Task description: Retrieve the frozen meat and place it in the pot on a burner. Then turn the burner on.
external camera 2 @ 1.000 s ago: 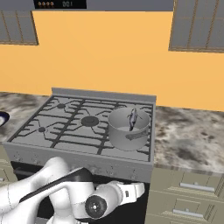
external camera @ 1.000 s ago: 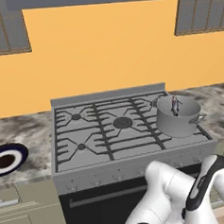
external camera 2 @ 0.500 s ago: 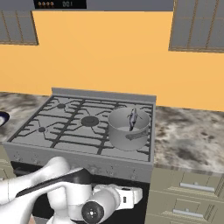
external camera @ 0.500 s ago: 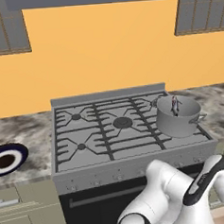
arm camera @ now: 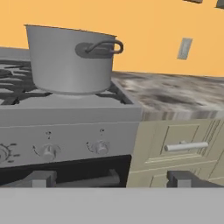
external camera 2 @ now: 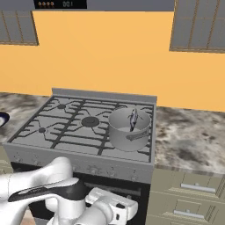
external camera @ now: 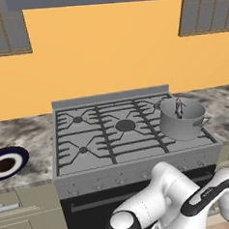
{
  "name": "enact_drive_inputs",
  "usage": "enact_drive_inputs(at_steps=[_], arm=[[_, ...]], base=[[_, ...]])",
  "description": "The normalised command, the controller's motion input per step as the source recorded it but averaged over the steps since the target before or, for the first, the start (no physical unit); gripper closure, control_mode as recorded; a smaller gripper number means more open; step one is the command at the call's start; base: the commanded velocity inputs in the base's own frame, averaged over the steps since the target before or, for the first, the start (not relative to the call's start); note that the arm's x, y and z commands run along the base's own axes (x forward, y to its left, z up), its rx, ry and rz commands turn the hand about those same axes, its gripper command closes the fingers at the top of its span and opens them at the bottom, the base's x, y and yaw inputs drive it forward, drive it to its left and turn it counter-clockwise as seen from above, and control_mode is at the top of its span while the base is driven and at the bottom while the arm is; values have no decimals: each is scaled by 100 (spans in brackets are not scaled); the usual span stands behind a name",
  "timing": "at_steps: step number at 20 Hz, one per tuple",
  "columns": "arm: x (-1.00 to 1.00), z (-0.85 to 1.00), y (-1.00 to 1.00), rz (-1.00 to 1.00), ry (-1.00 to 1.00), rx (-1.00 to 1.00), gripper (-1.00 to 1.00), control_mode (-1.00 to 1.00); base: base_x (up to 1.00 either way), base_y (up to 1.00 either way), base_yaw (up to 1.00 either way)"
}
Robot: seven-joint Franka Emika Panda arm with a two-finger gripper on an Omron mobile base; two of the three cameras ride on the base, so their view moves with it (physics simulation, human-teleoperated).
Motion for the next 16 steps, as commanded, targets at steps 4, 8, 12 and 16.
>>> enact_drive_inputs(at_steps=[4,8,12,16], arm=[[2,-12,6,-6,-12,0,-100,-100],[14,-15,0,0,-14,0,-100,-100],[12,-14,0,0,-6,0,-100,-100],[7,-20,0,0,-2,4,-100,-100]], base=[[0,0,0],[0,0,0],[0,0,0],[0,0,0]])
